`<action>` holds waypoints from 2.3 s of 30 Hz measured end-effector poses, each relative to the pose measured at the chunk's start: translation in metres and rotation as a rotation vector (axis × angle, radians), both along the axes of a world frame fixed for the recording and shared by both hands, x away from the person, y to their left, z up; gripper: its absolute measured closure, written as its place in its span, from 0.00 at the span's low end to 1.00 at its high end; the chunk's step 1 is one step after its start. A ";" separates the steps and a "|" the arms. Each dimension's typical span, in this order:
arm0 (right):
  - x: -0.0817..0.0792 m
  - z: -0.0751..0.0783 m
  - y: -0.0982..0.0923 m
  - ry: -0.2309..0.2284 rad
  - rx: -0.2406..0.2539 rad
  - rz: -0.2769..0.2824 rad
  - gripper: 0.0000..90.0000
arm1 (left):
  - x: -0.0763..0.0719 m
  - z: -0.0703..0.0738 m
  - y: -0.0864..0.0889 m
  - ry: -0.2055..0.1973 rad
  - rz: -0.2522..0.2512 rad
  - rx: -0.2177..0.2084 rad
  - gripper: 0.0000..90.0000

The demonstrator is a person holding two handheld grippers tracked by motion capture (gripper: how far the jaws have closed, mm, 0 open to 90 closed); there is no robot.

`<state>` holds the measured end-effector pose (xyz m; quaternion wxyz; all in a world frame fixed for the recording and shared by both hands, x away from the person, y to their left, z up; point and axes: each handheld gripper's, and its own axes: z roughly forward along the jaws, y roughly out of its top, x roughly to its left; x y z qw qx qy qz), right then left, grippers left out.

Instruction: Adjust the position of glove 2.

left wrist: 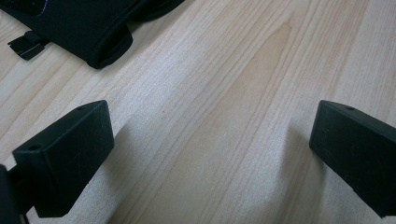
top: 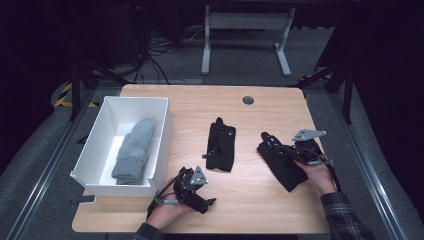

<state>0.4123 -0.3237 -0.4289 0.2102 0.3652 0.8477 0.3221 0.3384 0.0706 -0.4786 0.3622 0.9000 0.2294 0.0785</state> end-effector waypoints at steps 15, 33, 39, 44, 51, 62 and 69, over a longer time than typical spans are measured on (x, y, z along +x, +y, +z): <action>-0.033 -0.014 -0.009 0.096 -0.026 0.059 1.00 | 0.000 0.000 0.000 0.000 0.000 0.000 0.00; -0.066 -0.016 0.031 0.127 -0.008 0.246 1.00 | 0.001 0.005 -0.003 0.010 0.017 0.037 0.02; -0.066 -0.009 0.027 0.083 0.044 0.235 0.99 | 0.004 0.022 -0.003 -0.041 0.033 -0.007 0.34; -0.064 -0.009 0.024 0.081 0.050 0.223 0.98 | 0.023 0.035 -0.012 -0.019 0.076 0.014 0.79; -0.064 -0.008 0.023 0.075 0.055 0.219 0.95 | 0.056 0.045 -0.021 -0.002 0.126 0.009 1.00; -0.064 -0.007 0.023 0.072 0.062 0.227 0.95 | 0.109 0.036 -0.051 -0.010 0.163 0.019 1.00; -0.064 -0.007 0.023 0.070 0.062 0.230 0.96 | 0.109 0.028 -0.054 0.035 0.155 0.050 1.00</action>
